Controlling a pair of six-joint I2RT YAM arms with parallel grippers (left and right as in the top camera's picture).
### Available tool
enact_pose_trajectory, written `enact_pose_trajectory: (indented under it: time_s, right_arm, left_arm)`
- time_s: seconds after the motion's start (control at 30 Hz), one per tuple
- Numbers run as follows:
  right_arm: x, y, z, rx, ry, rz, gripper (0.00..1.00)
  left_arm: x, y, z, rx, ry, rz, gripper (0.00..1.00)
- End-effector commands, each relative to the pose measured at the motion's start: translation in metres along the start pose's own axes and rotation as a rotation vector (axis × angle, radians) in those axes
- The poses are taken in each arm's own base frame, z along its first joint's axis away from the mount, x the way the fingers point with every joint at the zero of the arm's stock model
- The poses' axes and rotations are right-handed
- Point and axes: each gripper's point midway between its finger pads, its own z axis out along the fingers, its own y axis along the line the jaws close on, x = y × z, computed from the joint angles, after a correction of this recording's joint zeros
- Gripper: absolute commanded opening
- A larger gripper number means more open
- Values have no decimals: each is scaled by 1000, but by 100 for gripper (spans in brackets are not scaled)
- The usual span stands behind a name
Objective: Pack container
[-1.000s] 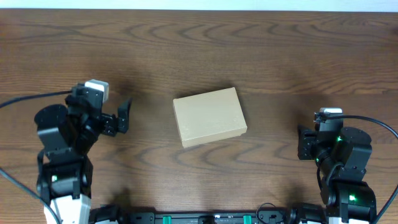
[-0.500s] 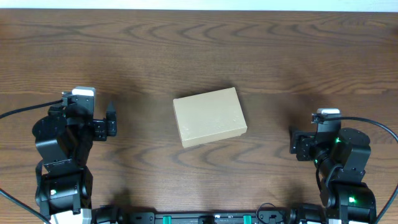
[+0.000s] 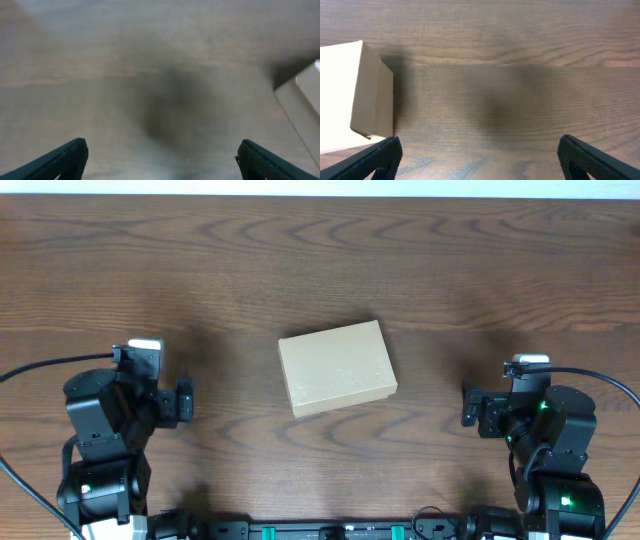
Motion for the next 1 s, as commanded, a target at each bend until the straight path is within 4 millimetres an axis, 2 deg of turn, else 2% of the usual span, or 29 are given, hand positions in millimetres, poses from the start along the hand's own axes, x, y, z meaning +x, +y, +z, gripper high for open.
enact_pose_trajectory:
  time_s: [0.0,0.2,0.4,0.47,0.6,0.67,0.77,0.87,0.97]
  right_arm:
    - [0,3,-1,-10,-3,8,99]
    - [0,3,-1,-9,-2,8,99]
    - [2,2,-1,-3,6,7,99]
    - [-4,-3,-1,23,-20,12,99]
    - [-46,27,-7,-146,-203,-14,99]
    - [-70,34,-16,-165,-338,-52,99]
    - [-93,40,-36,-163,-528,-93,99]
    - [-97,44,-48,-158,-667,-110,99]
    - [-93,47,-53,-165,-781,-122,99]
  left_arm:
    - [11,-1,-2,2,49,1,95]
    - [33,-7,-4,24,138,-10,95]
    - [40,-9,-5,31,166,-13,95]
    - [40,-9,-5,31,166,-13,95]
    - [40,-9,-5,31,166,-13,95]
    - [40,-9,-5,31,166,-13,95]
    - [40,-9,-5,31,166,-13,95]
    - [40,-9,-5,31,166,-13,95]
    - [40,-9,-5,31,166,-13,95]
